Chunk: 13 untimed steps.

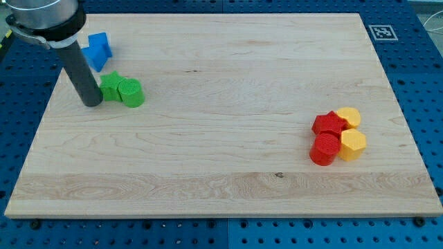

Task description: Point your arm at the red circle

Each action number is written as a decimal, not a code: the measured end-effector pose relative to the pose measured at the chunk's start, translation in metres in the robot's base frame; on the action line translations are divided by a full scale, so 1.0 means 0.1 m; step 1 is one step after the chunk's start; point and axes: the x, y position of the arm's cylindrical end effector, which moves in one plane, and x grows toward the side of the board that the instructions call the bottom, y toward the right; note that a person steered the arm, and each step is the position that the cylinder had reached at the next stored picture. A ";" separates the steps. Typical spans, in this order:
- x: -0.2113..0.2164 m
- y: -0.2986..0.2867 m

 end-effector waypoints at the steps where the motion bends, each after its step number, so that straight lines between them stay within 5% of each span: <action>1: 0.04 0.05; 3: 0.65 0.09; 5: 1.09 0.76; 13: 1.60 3.20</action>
